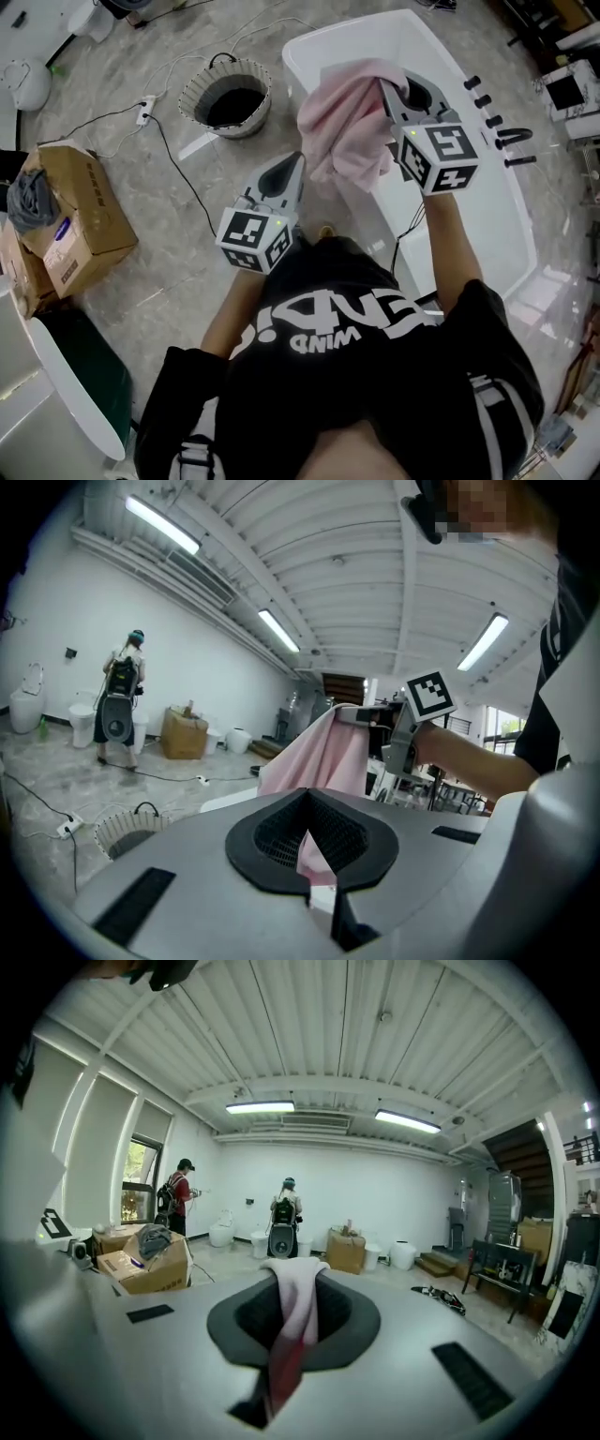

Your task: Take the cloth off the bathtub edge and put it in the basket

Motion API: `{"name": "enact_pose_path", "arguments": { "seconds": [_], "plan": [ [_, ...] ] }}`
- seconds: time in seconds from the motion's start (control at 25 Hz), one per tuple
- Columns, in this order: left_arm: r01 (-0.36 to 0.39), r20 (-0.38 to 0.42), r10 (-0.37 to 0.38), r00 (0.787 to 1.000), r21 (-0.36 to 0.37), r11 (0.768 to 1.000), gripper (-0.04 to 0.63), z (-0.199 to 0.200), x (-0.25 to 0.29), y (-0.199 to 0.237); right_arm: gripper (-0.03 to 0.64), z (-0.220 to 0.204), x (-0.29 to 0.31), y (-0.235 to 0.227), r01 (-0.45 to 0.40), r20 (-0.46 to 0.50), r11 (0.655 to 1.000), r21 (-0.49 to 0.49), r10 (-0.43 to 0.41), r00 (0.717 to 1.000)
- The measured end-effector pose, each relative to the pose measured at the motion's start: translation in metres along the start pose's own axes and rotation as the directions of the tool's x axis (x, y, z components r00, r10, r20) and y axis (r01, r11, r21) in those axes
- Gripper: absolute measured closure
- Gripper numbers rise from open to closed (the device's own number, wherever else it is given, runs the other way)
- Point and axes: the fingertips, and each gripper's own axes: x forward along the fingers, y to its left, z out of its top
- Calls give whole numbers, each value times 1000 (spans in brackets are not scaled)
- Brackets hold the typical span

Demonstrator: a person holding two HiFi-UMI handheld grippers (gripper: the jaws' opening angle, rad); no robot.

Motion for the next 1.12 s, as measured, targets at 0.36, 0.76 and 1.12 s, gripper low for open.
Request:
{"name": "enact_pose_path", "arguments": {
  "seconds": [0.36,0.76,1.12],
  "plan": [
    [-145,32,145,989,-19,989,581,10,-47,21,601,29,19,41,-122,29,993,-10,122,992],
    [-249,42,251,967,-57,967,581,-2,-109,82,601,42,66,112,-200,53,980,5,199,978],
    [-244,78,246,966,-30,969,581,9,-135,123,601,68,97,156,-220,82,975,-13,220,972]
  ]
}}
